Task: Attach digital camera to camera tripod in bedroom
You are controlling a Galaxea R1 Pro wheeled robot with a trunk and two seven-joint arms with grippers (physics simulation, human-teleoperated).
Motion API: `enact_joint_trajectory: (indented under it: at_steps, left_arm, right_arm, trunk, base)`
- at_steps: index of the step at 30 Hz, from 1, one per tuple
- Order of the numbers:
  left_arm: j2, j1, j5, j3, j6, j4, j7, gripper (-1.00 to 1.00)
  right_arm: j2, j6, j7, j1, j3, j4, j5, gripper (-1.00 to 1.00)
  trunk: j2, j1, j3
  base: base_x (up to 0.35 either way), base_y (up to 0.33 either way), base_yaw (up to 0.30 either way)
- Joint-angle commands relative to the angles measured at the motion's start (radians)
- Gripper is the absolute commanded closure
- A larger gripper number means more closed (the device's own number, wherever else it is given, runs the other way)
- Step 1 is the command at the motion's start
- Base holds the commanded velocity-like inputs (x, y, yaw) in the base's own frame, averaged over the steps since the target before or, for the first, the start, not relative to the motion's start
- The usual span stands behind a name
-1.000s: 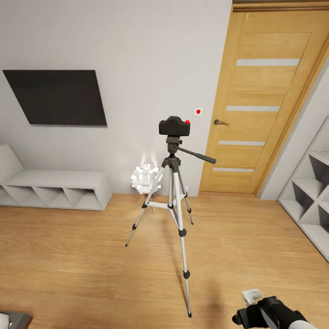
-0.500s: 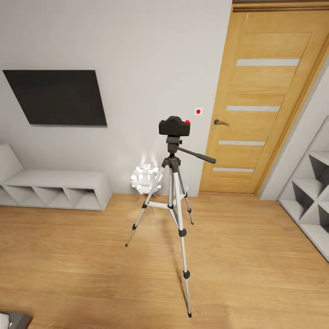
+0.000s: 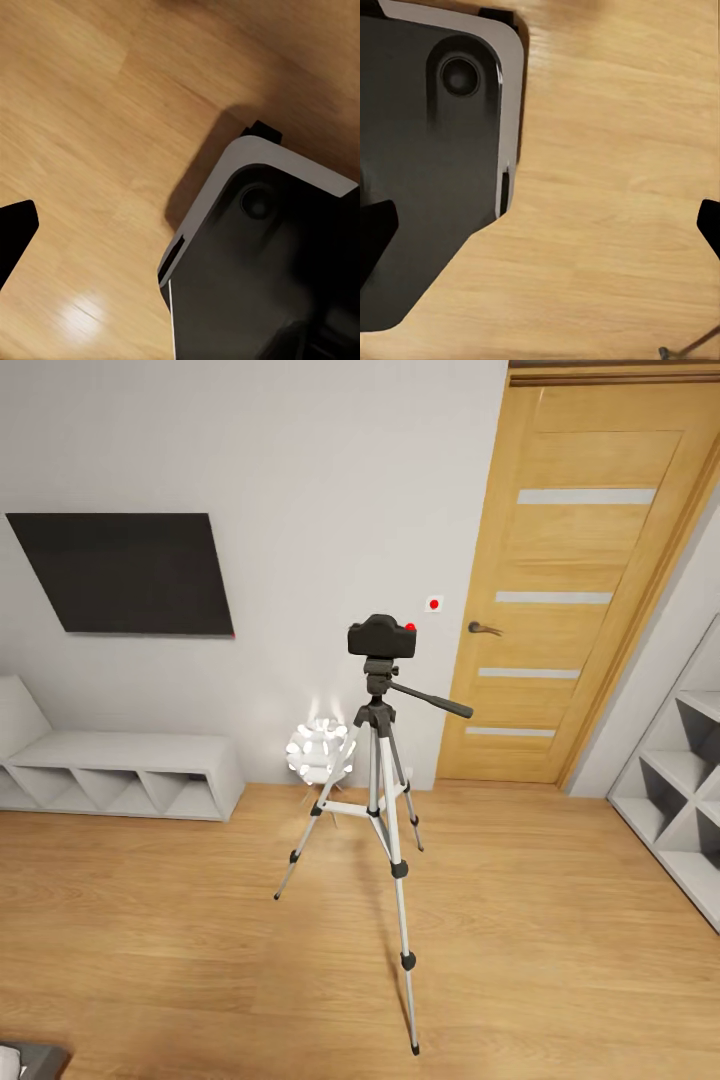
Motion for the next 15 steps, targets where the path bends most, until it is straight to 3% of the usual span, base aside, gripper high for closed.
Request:
enact_joint_trajectory:
  at_steps: [1,15]
  left_arm:
    - [0.000,-0.001,0.009,-0.008,-0.002,0.000,0.002,-1.00]
    - [0.000,0.000,0.010,-0.008,-0.003,-0.001,0.002,-1.00]
  right_arm:
    - [0.000,-0.002,0.001,0.001,0.002,0.001,0.007,-1.00]
    - [0.007,-0.017,-0.005,0.008,0.000,0.001,-0.009,-1.00]
  trunk:
    - [-0.002,0.001,-0.002]
    - [-0.002,0.001,-0.002]
  base:
    - [0.000,0.000,0.000]
    - [0.000,0.000,0.000]
